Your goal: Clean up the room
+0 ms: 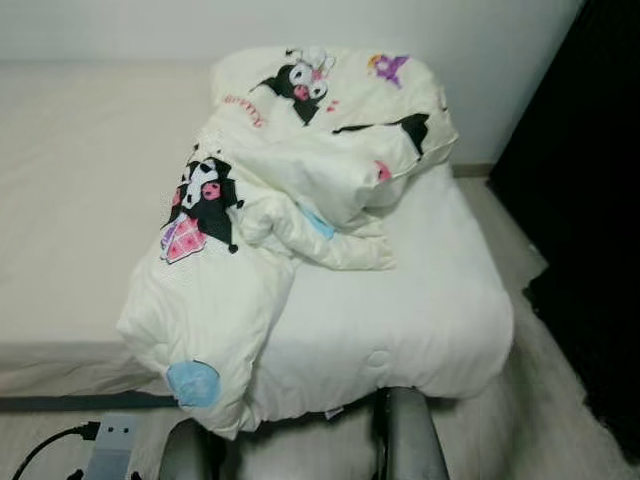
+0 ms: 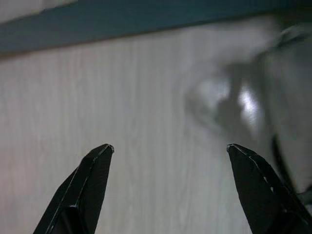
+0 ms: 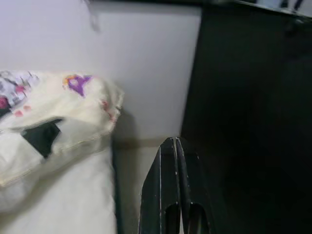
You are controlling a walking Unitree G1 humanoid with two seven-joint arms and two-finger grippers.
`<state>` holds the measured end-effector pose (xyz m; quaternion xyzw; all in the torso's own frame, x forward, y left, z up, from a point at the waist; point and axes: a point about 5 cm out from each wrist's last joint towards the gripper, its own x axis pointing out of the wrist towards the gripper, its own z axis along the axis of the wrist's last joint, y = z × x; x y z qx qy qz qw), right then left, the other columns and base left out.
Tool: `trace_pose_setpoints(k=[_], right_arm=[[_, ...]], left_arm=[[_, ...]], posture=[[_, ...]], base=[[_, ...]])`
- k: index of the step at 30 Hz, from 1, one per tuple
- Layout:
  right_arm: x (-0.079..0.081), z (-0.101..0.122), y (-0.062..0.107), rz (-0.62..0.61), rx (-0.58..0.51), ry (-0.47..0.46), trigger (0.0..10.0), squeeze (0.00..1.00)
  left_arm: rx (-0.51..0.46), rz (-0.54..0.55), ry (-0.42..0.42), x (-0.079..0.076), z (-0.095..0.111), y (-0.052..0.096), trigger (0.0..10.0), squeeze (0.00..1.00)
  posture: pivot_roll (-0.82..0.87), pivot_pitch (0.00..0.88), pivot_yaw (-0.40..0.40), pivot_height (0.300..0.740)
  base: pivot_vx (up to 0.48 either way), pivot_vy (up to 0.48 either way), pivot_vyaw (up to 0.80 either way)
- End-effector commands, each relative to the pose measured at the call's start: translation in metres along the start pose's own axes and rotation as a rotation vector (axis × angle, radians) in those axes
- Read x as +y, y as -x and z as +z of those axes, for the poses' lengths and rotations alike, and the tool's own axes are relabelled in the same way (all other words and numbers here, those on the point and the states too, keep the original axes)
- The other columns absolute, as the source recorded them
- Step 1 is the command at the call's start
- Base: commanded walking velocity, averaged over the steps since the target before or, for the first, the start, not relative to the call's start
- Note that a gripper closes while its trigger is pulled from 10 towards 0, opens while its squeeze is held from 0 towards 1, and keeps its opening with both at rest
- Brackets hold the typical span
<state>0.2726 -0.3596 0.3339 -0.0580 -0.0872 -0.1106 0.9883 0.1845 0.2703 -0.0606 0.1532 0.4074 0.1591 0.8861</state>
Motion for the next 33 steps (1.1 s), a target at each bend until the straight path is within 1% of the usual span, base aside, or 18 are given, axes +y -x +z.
trace_pose_setpoints(k=[1,3,4,5,6,8,11,12,13,14,15,16,17,18,19,24,30,33], right_arm=[[0.003,-0.04,-0.003,0.032,0.046,-0.061,10.0,0.02],[0.003,-0.04,-0.003,0.032,0.046,-0.061,10.0,0.02],[0.012,-0.066,-0.002,0.043,0.057,-0.108,10.0,1.0],[0.029,-0.094,-0.002,0.093,0.069,-0.176,10.0,1.0],[0.029,-0.094,-0.002,0.093,0.069,-0.176,10.0,1.0],[0.071,-0.139,0.003,0.183,0.147,-0.323,10.0,1.0],[0.085,-0.151,0.004,0.216,0.169,-0.374,10.0,1.0],[0.101,-0.158,0.005,0.255,0.193,-0.439,10.0,1.0],[0.101,-0.158,0.005,0.255,0.193,-0.439,10.0,1.0],[0.117,-0.161,0.005,0.301,0.193,-0.502,10.0,1.0],[0.117,-0.161,0.005,0.301,0.193,-0.502,10.0,1.0],[0.134,-0.16,0.003,0.353,0.179,-0.568,10.0,1.0],[0.134,-0.16,0.003,0.353,0.179,-0.568,10.0,1.0],[0.15,-0.16,-0.001,0.394,0.157,-0.635,10.0,1.0],[0.15,-0.16,-0.001,0.394,0.157,-0.635,10.0,1.0],[0.193,-0.166,-0.012,0.501,0.144,-0.773,10.0,1.0],[0.222,-0.17,-0.015,0.552,0.162,-0.796,10.0,1.0],[0.224,-0.171,-0.019,0.531,0.176,-0.791,10.0,1.0]], left_arm=[[0.046,-0.021,-0.022,-0.009,-0.013,0.004,10.0,0.0],[0.046,-0.021,-0.022,-0.009,-0.013,0.004,10.0,0.0],[0.049,-0.025,-0.024,-0.011,-0.014,0.005,10.0,0.0],[0.05,-0.025,-0.023,-0.011,-0.015,0.005,10.0,0.0],[0.05,-0.025,-0.023,-0.011,-0.015,0.005,10.0,0.0],[0.057,-0.014,-0.019,-0.008,-0.019,0.006,10.0,0.0],[0.06,-0.008,-0.019,-0.005,-0.021,0.006,10.0,0.0],[0.067,0.002,-0.023,-0.001,-0.024,0.007,10.0,0.0],[0.067,0.002,-0.023,-0.001,-0.024,0.007,10.0,0.0],[0.076,0.011,-0.03,0.003,-0.029,0.007,10.0,0.0],[0.076,0.011,-0.03,0.003,-0.029,0.007,10.0,0.0],[0.082,0.021,-0.039,0.009,-0.033,0.008,10.0,0.0],[0.082,0.021,-0.039,0.009,-0.033,0.008,10.0,0.0],[0.09,0.03,-0.049,0.014,-0.039,0.01,10.0,0.0],[0.09,0.03,-0.049,0.014,-0.039,0.01,10.0,0.0],[0.092,0.061,-0.065,0.035,-0.051,0.014,10.0,0.0],[0.07,0.074,-0.09,0.054,-0.059,0.018,10.0,0.0],[0.055,0.071,-0.119,0.061,-0.062,0.021,10.0,0.0]], posture=[[-0.23,0.121,-0.008,0.485],[-0.23,0.121,-0.008,0.485],[-0.21,0.124,-0.011,0.485],[-0.19,0.128,-0.015,0.485],[-0.19,0.128,-0.015,0.485],[-0.16,0.143,-0.014,0.485],[-0.16,0.143,-0.014,0.485],[-0.13,0.155,-0.001,0.485],[-0.13,0.155,-0.001,0.485],[-0.12,0.169,0.009,0.485],[-0.12,0.169,0.009,0.485],[-0.1,0.184,0.02,0.485],[-0.1,0.184,0.02,0.485],[-0.09,0.194,0.026,0.485],[-0.09,0.194,0.026,0.485],[-0.01,0.275,0.063,0.485],[0.05,0.351,0.108,0.485],[0.09,0.394,0.135,0.485]], base=[[0.0,0.0,0.0],[0.0,0.0,0.0],[0.0,0.0,0.0],[0.0,0.0,0.0],[0.0,0.0,0.0],[0.0,0.0,0.0],[0.0,0.0,0.0],[0.0,0.0,0.0],[0.0,0.0,0.0],[0.0,0.0,0.0],[0.0,0.0,0.0],[0.0,0.0,0.0],[0.0,0.0,0.0],[0.0,0.0,0.0],[0.0,0.0,0.0],[0.0,0.0,0.0],[0.0,0.0,0.0],[0.0,0.0,0.0]])
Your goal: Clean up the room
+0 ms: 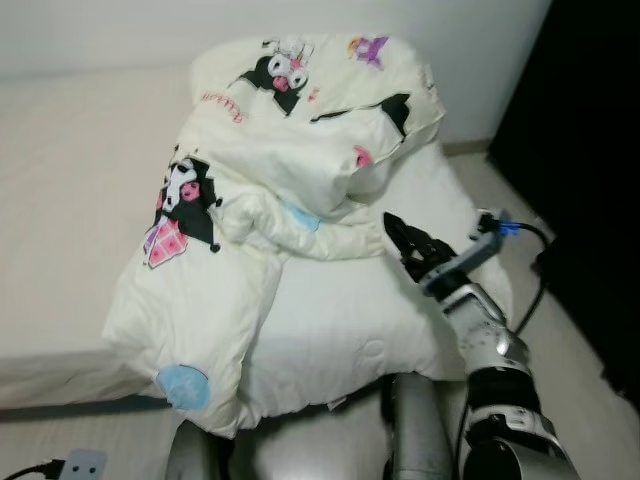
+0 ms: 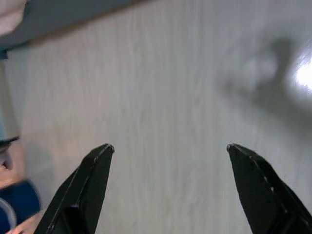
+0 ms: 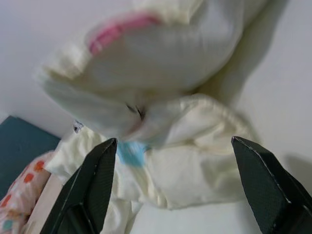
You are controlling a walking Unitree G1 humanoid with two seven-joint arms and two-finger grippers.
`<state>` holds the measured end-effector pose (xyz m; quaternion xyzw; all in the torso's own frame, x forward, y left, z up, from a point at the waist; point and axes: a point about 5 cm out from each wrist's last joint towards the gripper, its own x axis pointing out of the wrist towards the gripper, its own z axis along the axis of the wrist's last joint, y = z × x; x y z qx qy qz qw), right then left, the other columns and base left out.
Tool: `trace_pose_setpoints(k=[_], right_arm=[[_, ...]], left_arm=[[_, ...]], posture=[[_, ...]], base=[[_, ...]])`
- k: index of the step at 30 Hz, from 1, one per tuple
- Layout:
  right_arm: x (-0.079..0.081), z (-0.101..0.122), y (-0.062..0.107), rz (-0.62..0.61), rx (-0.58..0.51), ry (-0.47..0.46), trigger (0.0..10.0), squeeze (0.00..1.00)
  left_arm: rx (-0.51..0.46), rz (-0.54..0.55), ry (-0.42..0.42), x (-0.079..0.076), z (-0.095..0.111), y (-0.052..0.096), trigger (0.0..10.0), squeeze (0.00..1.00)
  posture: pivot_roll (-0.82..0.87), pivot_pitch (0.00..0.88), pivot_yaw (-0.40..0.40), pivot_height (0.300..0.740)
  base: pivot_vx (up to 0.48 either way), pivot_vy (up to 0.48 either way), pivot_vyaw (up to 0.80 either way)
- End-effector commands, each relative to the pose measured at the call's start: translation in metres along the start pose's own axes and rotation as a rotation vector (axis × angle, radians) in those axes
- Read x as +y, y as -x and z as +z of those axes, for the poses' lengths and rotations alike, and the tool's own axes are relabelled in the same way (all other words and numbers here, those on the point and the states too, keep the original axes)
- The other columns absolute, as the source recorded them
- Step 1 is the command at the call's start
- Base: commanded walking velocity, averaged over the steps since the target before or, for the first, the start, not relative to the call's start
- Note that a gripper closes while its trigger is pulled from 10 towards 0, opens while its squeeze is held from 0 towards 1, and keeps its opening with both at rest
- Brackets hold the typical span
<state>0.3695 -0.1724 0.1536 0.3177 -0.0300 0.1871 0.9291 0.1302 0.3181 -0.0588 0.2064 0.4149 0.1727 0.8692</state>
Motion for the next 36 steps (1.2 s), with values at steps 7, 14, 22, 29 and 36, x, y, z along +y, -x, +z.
trace_pose_setpoints(k=[7,14,22,29,36], right_arm=[[-0.003,0.003,-0.007,-0.046,-0.011,0.013,10.0,0.0],[-0.012,0.043,-0.013,-0.173,-0.165,0.116,10.0,0.0],[-0.018,0.065,-0.008,-0.224,-0.196,0.262,10.0,0.0],[-0.025,0.043,-0.009,-0.281,-0.033,0.355,10.0,0.0],[-0.016,0.022,-0.014,-0.176,0.07,0.359,0.0,0.0]], left_arm=[[0.018,0.001,-0.057,0.021,-0.023,0.009,10.0,0.0],[-0.01,0.003,-0.067,0.033,-0.026,0.013,10.0,0.0],[-0.03,-0.025,-0.071,0.025,-0.022,0.012,10.0,0.0],[-0.029,-0.03,-0.07,0.024,-0.023,0.013,10.0,0.0],[-0.023,-0.018,-0.064,0.027,-0.023,0.012,10.0,0.0]], posture=[[0.13,0.45,0.159,0.485],[0.14,0.488,0.167,0.485],[0.12,0.491,0.169,0.485],[0.12,0.479,0.162,0.485],[0.11,0.464,0.156,0.485]], base=[[0.0,0.0,0.0],[0.0,0.0,0.0],[0.0,0.0,0.0],[0.0,0.0,0.0],[0.0,0.0,0.0]])
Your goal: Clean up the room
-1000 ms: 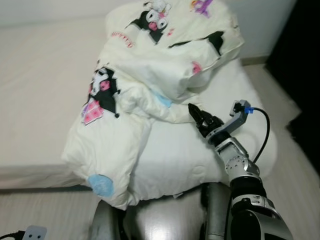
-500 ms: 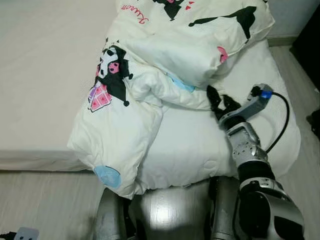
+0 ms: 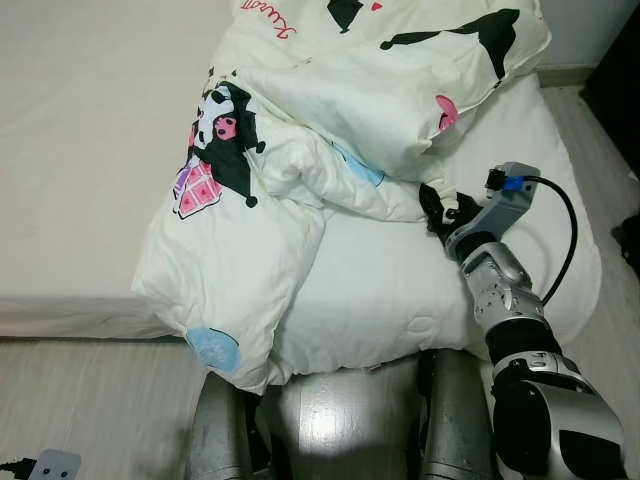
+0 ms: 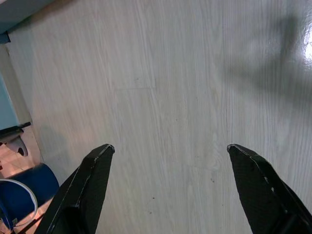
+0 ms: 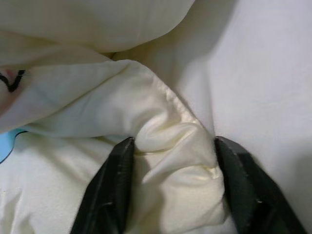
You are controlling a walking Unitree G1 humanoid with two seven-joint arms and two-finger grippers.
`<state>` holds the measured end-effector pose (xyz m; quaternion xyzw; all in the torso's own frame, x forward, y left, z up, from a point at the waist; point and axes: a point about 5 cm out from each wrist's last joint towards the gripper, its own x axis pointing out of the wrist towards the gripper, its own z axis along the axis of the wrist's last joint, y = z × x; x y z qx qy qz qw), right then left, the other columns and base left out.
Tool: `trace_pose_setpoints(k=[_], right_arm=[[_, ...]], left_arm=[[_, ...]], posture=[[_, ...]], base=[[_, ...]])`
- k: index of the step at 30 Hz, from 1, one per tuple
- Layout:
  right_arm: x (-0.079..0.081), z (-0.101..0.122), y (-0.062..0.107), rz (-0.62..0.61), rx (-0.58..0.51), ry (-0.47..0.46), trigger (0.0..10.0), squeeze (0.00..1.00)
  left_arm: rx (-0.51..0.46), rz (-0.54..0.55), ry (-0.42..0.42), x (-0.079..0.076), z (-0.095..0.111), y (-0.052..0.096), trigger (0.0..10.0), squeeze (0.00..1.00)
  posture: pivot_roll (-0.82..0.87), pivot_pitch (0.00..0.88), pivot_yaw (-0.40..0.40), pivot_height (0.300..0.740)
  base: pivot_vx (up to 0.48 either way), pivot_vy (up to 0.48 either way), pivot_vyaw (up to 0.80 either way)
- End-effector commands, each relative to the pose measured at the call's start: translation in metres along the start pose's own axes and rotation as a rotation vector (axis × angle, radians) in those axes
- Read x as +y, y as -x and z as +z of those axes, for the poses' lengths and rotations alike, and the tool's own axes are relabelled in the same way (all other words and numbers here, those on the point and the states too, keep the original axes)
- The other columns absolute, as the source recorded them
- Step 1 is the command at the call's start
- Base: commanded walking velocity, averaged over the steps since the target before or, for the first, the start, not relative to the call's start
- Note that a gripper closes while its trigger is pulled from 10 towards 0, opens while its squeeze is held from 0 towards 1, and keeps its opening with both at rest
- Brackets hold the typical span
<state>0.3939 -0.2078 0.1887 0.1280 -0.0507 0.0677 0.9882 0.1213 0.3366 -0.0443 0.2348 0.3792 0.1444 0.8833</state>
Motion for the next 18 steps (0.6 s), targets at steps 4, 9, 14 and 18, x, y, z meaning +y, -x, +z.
trace_pose_setpoints(k=[4,9,14,18], right_arm=[[0.018,-0.022,0.003,0.153,0.057,-0.086,0.0,0.0],[0.021,-0.018,0.002,0.179,0.031,-0.082,0.0,0.0],[0.015,-0.013,0.002,0.142,0.011,-0.047,0.0,0.0],[-0.012,0.022,0.006,-0.016,-0.09,0.099,0.0,0.0]], left_arm=[[0.074,-0.001,-0.004,0.001,-0.019,0.008,10.0,0.0],[0.072,-0.002,0.003,-0.002,-0.015,0.005,10.0,0.0],[0.066,-0.006,0.016,-0.009,-0.009,0.001,10.0,0.0],[0.062,0.0,0.053,-0.021,0.003,-0.005,10.0,0.0]], posture=[[0.11,0.457,0.151,0.485],[0.1,0.436,0.137,0.485],[0.08,0.415,0.123,0.485],[0.03,0.368,0.087,0.485]], base=[[0.0,0.0,0.0],[0.0,0.0,0.0],[0.0,0.0,0.0],[0.0,0.0,0.0]])
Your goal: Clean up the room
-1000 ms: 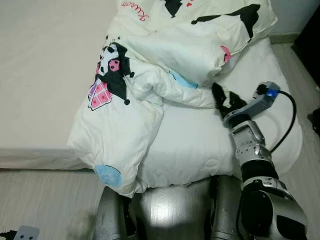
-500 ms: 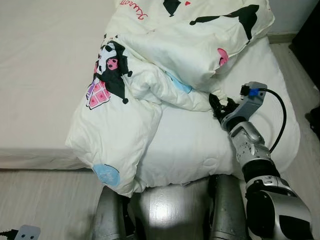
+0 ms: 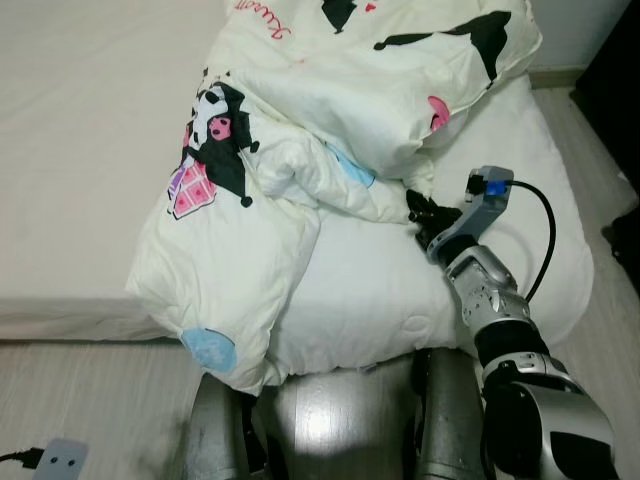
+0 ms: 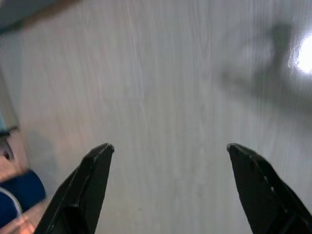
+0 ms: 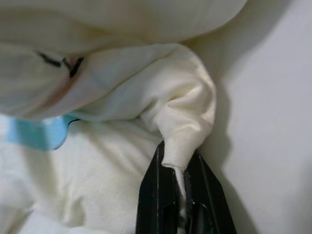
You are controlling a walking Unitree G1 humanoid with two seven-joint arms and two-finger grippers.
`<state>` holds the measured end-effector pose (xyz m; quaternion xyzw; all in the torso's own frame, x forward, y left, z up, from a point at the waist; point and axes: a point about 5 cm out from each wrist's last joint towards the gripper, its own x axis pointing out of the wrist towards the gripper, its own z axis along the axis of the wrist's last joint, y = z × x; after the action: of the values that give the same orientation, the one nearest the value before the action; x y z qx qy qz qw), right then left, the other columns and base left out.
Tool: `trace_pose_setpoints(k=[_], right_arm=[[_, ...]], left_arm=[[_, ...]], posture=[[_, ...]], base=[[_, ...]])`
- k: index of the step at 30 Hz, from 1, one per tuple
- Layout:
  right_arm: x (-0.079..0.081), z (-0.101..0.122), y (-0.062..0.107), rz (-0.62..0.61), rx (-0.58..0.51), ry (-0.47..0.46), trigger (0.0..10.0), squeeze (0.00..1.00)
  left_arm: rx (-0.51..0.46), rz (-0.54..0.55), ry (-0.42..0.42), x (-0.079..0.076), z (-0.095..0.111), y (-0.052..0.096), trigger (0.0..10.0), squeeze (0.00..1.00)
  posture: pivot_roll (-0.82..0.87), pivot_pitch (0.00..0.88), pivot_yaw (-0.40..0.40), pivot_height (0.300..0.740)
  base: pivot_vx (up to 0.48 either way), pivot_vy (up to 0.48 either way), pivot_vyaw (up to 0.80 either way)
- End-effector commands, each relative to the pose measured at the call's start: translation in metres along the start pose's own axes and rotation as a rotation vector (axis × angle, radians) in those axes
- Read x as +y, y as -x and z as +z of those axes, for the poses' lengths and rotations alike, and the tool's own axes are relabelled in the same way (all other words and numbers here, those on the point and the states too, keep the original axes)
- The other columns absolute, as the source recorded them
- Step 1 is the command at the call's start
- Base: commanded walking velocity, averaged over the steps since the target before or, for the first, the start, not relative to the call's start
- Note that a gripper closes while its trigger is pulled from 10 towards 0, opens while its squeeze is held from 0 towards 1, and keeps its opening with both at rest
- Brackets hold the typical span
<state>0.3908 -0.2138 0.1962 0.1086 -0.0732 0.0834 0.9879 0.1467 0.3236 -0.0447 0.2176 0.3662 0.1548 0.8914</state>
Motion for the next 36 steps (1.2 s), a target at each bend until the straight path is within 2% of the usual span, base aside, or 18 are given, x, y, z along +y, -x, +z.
trace_pose_setpoints(k=[1,2,3,6,7,10,14,16,18,20,21,22,23,24,26,27,31,36], right_arm=[[-0.019,0.037,0.008,-0.099,-0.114,0.135,0.0,0.0],[-0.024,0.052,0.012,-0.12,-0.154,0.18,0.0,0.0],[-0.024,0.052,0.012,-0.12,-0.154,0.18,0.0,0.0],[-0.033,0.1,0.027,-0.121,-0.219,0.294,0.0,0.0],[-0.033,0.1,0.027,-0.121,-0.219,0.294,0.0,0.0],[-0.044,0.131,0.046,-0.133,-0.136,0.456,0.0,0.0],[-0.054,0.145,0.061,-0.168,-0.045,0.5,0.0,0.0],[-0.054,0.145,0.061,-0.168,-0.045,0.5,0.0,0.0],[-0.061,0.154,0.092,-0.206,0.124,0.485,0.0,0.0],[-0.061,0.154,0.092,-0.206,0.124,0.485,0.0,0.0],[-0.059,0.154,0.107,-0.209,0.201,0.49,0.0,0.0],[-0.059,0.154,0.107,-0.209,0.201,0.49,0.0,0.0],[-0.062,0.154,0.125,-0.241,0.274,0.495,0.0,0.0],[-0.062,0.154,0.125,-0.241,0.274,0.495,0.0,0.0],[-0.066,0.149,0.154,-0.301,0.373,0.483,0.0,0.0],[-0.066,0.15,0.163,-0.333,0.365,0.432,0.0,0.0],[-0.065,0.163,0.171,-0.376,0.301,0.332,0.0,0.0],[-0.065,0.177,0.177,-0.405,0.259,0.28,0.0,0.0]], left_arm=[[0.082,-0.002,0.021,-0.01,-0.016,0.006,10.0,0.0],[0.084,0.001,0.03,-0.012,-0.014,0.005,10.0,0.0],[0.084,0.001,0.03,-0.012,-0.014,0.005,10.0,0.0],[0.094,0.002,0.052,-0.021,-0.007,0.001,10.0,0.0],[0.094,0.002,0.052,-0.021,-0.007,0.001,10.0,0.0],[0.104,0.003,0.074,-0.029,0.0,-0.002,10.0,0.0],[0.105,0.006,0.089,-0.033,0.004,-0.004,10.0,0.0],[0.105,0.006,0.089,-0.033,0.004,-0.004,10.0,0.0],[0.106,0.008,0.118,-0.038,0.01,-0.006,10.0,0.0],[0.106,0.008,0.118,-0.038,0.01,-0.006,10.0,0.0],[0.107,0.009,0.128,-0.041,0.012,-0.006,10.0,0.0],[0.107,0.009,0.128,-0.041,0.012,-0.006,10.0,0.0],[0.111,0.007,0.135,-0.044,0.012,-0.006,10.0,0.0],[0.111,0.007,0.135,-0.044,0.012,-0.006,10.0,0.0],[0.122,-0.003,0.135,-0.049,0.011,-0.005,10.0,0.0],[0.126,-0.009,0.13,-0.051,0.01,-0.004,10.0,0.0],[0.13,-0.017,0.122,-0.053,0.01,-0.004,10.0,0.0],[0.131,-0.022,0.115,-0.054,0.01,-0.004,10.0,0.0]], posture=[[0.01,0.352,0.076,0.485],[0.0,0.347,0.072,0.485],[0.0,0.347,0.072,0.485],[-0.06,0.301,0.045,0.485],[-0.06,0.301,0.045,0.485],[-0.11,0.244,0.019,0.485],[-0.13,0.225,0.008,0.485],[-0.13,0.225,0.008,0.485],[-0.18,0.185,-0.028,0.485],[-0.18,0.185,-0.028,0.485],[-0.19,0.182,-0.031,0.485],[-0.19,0.182,-0.031,0.485],[-0.22,0.177,-0.04,0.485],[-0.22,0.177,-0.04,0.485],[-0.24,0.174,-0.041,0.485],[-0.25,0.175,-0.041,0.485],[-0.26,0.176,-0.041,0.485],[-0.27,0.179,-0.042,0.485]], base=[[0.0,0.0,0.0],[0.0,0.0,0.0],[0.0,0.0,0.0],[0.0,0.0,0.0],[0.0,0.0,0.0],[0.0,0.0,0.0],[0.0,0.0,0.0],[0.0,0.0,0.0],[0.0,0.0,0.0],[0.0,0.0,0.0],[0.0,0.0,0.0],[0.0,0.0,0.0],[0.0,0.0,0.0],[0.0,0.0,0.0],[0.0,0.0,0.0],[0.0,0.0,0.0],[0.0,0.0,0.0],[0.0,0.0,0.0]])
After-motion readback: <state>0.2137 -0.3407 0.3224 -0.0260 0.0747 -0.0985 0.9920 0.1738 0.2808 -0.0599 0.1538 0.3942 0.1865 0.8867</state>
